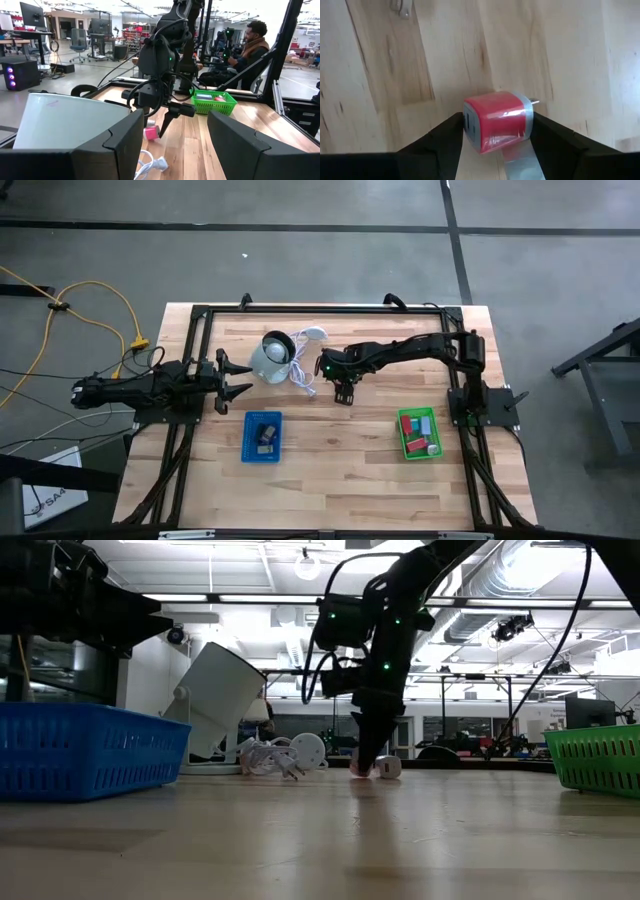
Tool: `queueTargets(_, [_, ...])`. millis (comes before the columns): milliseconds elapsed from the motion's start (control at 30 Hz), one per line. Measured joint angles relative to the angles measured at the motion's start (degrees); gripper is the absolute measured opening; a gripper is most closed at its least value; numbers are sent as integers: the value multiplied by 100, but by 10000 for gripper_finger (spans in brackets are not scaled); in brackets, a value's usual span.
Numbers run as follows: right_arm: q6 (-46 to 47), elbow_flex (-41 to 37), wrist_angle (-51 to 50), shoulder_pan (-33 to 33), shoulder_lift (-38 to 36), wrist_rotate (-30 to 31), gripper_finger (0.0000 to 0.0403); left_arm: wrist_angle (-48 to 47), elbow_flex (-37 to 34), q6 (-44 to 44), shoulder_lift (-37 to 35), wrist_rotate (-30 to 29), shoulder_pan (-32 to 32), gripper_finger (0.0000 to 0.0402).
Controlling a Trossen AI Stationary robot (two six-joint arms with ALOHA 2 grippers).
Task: Pick & Place Office items
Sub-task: Put the pink charger adapter into the green bin
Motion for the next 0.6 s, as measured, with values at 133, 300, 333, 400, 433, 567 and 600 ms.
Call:
queueTargets(133, [-2, 0, -28, 0, 0, 0, 208, 0, 0, 1, 0, 0, 0, 212])
queueTargets(300, [-2, 0, -12, 0, 0, 0, 208, 0, 0, 2, 0, 0, 0, 212])
queueTargets(333, [-2, 0, -8, 0, 0, 0, 208, 0, 0, 2, 0, 0, 0, 212])
queueTargets(400, [-2, 0, -8, 0, 0, 0, 208, 0, 0, 0, 2, 0, -2, 212])
queueTargets(433, [-2, 0, -8, 0, 0, 0, 208, 0, 0, 2, 1, 0, -2, 212])
queueTargets(567, [-1, 0, -2, 0, 0, 0, 207, 0, 0, 2, 0, 1, -1, 212])
queueTargets(600, [-1, 0, -2, 0, 0, 0, 204, 0, 0, 2, 1, 0, -1, 212])
